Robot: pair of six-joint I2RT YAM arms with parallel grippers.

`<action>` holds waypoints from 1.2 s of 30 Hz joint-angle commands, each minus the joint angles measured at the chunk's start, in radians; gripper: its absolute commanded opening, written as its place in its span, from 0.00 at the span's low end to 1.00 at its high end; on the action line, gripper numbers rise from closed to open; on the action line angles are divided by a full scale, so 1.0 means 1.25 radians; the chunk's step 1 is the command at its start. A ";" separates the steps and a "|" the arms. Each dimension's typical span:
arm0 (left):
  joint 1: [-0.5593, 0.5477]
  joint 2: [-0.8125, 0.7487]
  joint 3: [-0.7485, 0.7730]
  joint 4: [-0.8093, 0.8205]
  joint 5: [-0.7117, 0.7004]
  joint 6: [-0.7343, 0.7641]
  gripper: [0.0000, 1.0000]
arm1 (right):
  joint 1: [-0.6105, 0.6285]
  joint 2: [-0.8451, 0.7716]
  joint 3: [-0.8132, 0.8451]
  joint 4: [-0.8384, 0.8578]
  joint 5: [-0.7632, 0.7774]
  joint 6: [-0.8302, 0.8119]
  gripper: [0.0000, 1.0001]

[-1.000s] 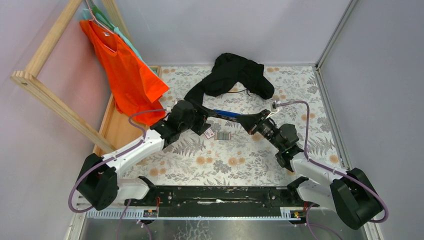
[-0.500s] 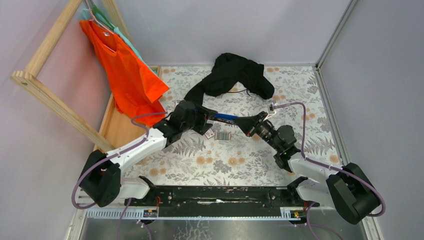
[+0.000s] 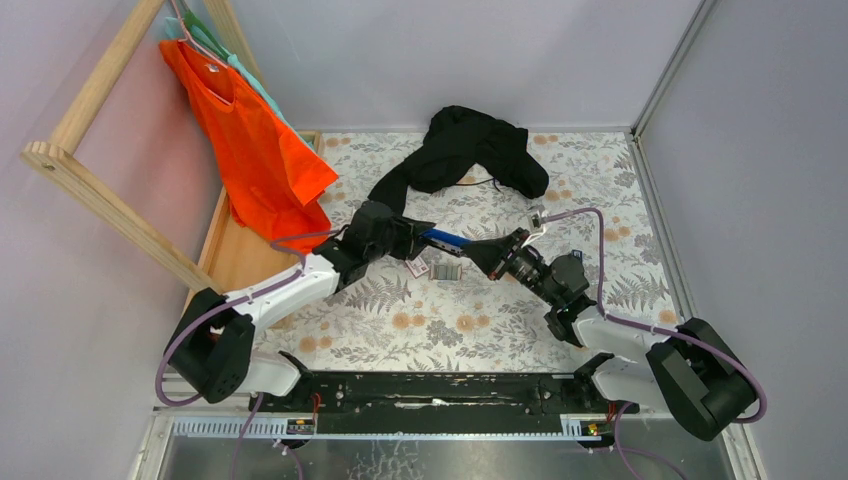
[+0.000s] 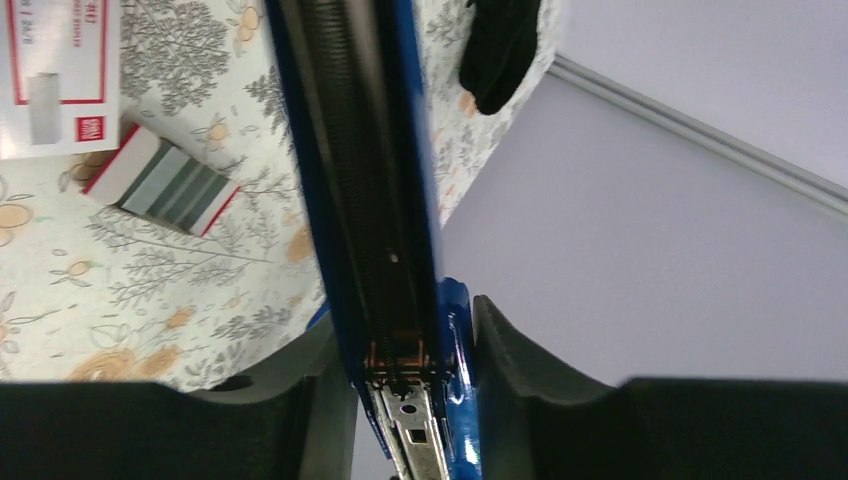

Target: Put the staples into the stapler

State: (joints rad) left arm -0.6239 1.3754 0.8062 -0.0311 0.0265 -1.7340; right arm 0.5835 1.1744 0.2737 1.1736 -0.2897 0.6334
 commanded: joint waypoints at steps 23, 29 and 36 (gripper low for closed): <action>0.017 -0.009 0.084 -0.308 -0.197 0.456 0.00 | 0.013 -0.290 -0.021 -0.368 0.086 -0.167 0.70; 0.022 0.056 0.121 -0.394 -0.255 0.610 0.00 | 0.013 -0.335 0.021 -0.547 0.153 -0.217 0.72; 0.060 0.202 0.190 -0.453 -0.250 0.734 0.00 | 0.013 -0.370 0.051 -0.655 0.194 -0.246 0.77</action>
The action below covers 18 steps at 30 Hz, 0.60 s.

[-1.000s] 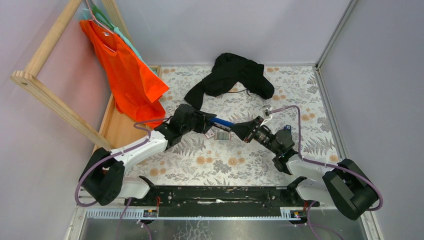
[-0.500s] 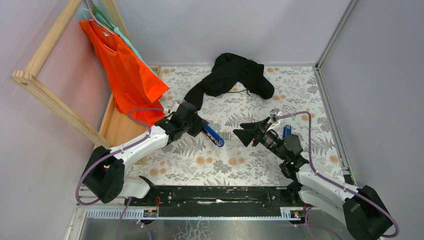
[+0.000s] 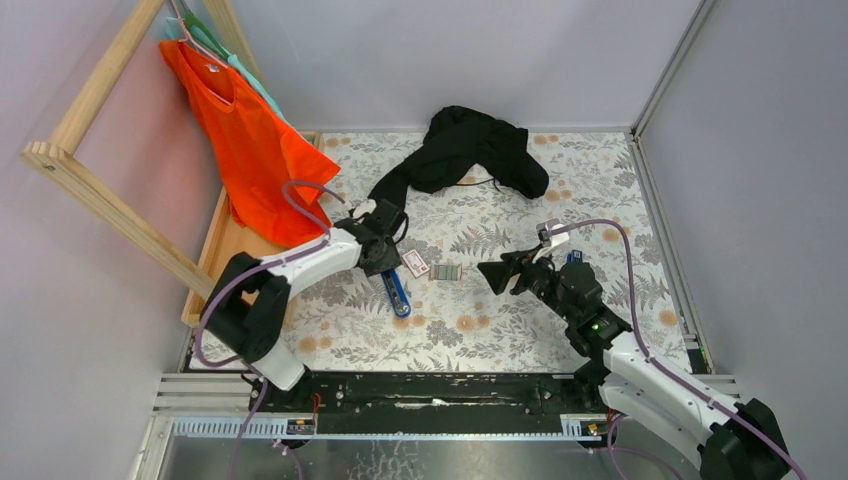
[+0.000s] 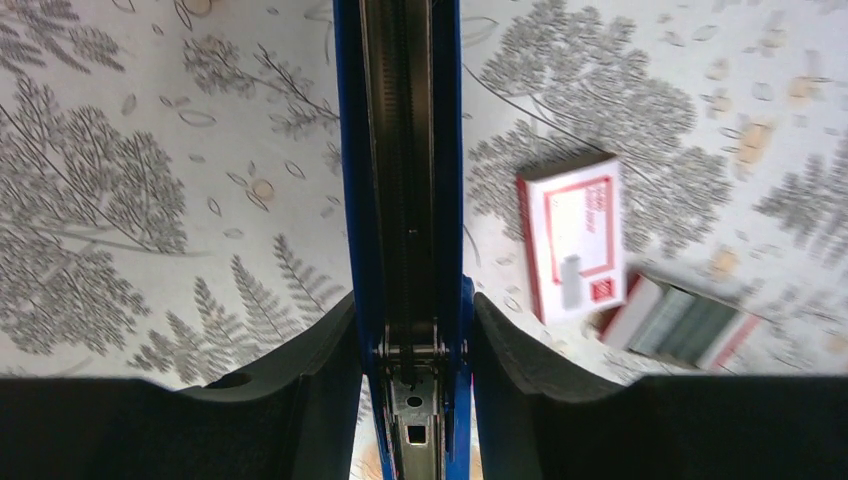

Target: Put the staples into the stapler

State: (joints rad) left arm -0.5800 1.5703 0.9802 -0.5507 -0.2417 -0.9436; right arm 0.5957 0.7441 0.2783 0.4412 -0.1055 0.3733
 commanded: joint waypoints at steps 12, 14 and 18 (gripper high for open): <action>0.061 0.150 0.061 -0.004 -0.013 0.151 0.13 | 0.004 -0.034 0.055 -0.115 0.120 -0.040 0.79; 0.067 0.159 0.056 0.012 -0.002 0.155 0.19 | 0.002 -0.030 0.063 -0.133 0.129 -0.043 0.78; 0.076 0.177 0.053 0.019 -0.001 0.161 0.26 | 0.004 -0.029 0.072 -0.156 0.157 -0.040 0.79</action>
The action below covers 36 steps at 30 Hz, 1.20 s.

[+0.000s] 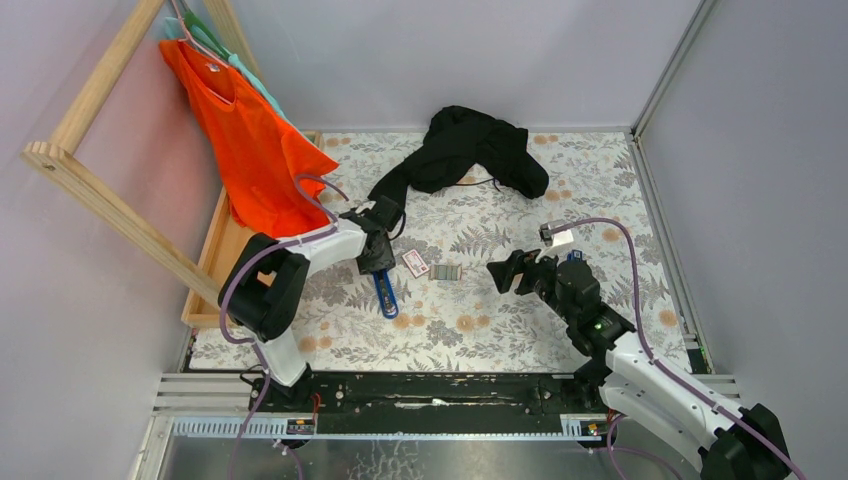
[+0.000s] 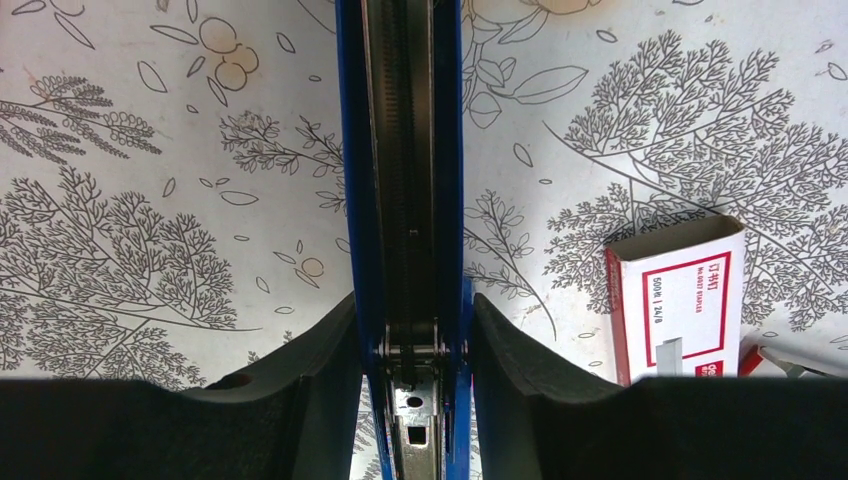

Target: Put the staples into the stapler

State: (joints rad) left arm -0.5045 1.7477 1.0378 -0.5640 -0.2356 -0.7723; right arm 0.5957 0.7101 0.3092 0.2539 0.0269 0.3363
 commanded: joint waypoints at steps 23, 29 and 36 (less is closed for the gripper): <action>0.031 0.029 -0.023 0.078 0.022 0.051 0.62 | 0.002 0.022 0.118 -0.113 0.150 -0.013 0.80; 0.031 -0.086 -0.034 0.083 0.047 0.067 0.75 | 0.002 0.093 0.205 -0.261 0.240 -0.019 0.86; 0.031 -0.262 -0.087 0.135 0.100 0.107 0.95 | -0.029 0.176 0.288 -0.417 0.345 0.020 1.00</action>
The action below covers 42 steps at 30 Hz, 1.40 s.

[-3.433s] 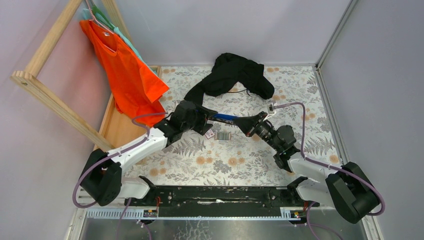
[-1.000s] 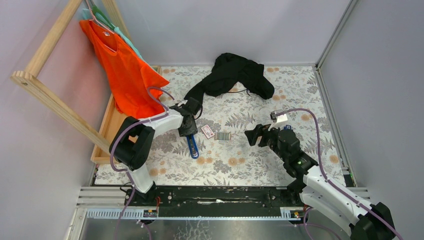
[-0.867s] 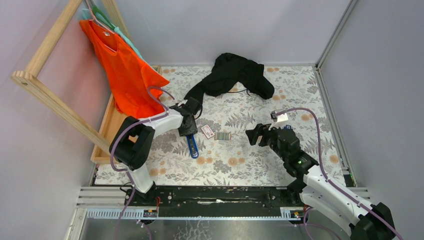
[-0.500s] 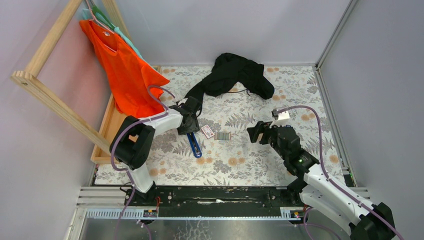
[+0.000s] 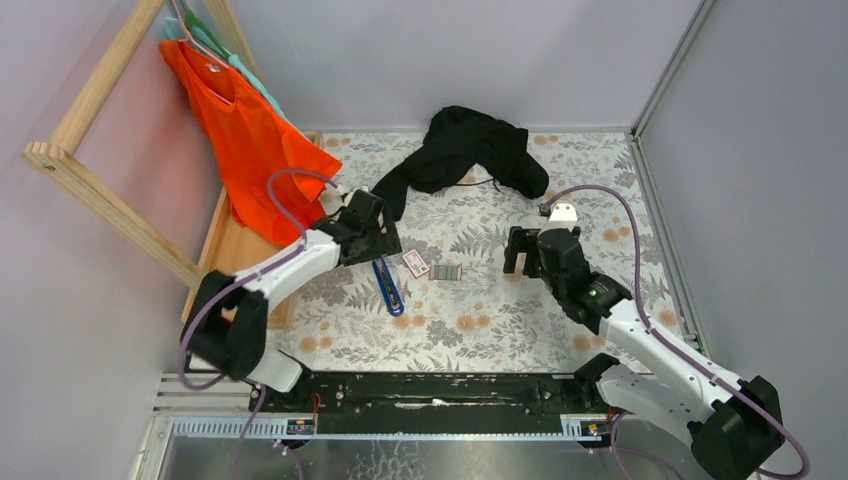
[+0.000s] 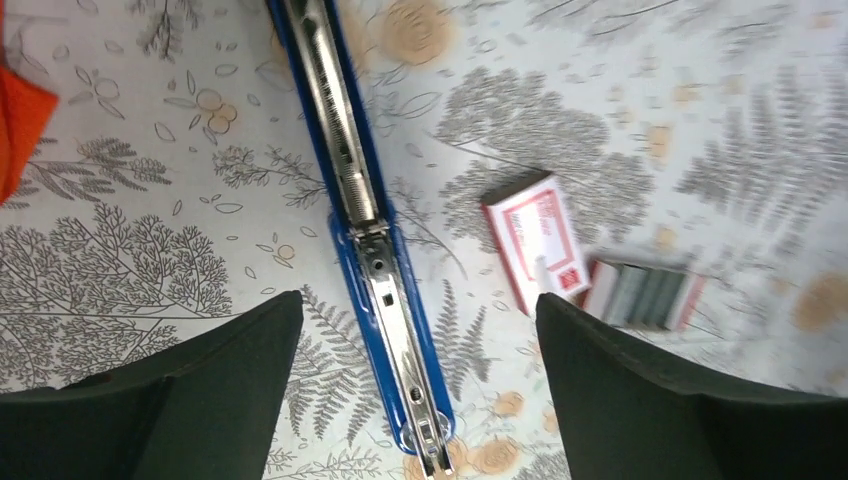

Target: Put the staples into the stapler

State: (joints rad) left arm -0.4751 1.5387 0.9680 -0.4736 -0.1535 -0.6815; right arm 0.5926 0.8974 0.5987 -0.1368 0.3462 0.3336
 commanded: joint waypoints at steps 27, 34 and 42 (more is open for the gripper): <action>0.007 -0.348 -0.368 0.522 0.209 0.161 1.00 | -0.345 0.244 0.065 -0.263 -0.035 0.103 0.83; 0.007 -0.347 -0.370 0.536 0.248 0.160 1.00 | -0.347 0.272 0.062 -0.265 -0.081 0.100 0.60; 0.007 -0.361 -0.374 0.554 0.283 0.150 1.00 | -0.347 0.283 0.063 -0.263 -0.147 0.087 0.33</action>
State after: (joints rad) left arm -0.4747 1.1053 0.5079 0.1360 0.1585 -0.5030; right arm 0.1623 1.2449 0.6563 -0.4625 0.2340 0.4469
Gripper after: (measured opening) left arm 0.998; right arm 0.418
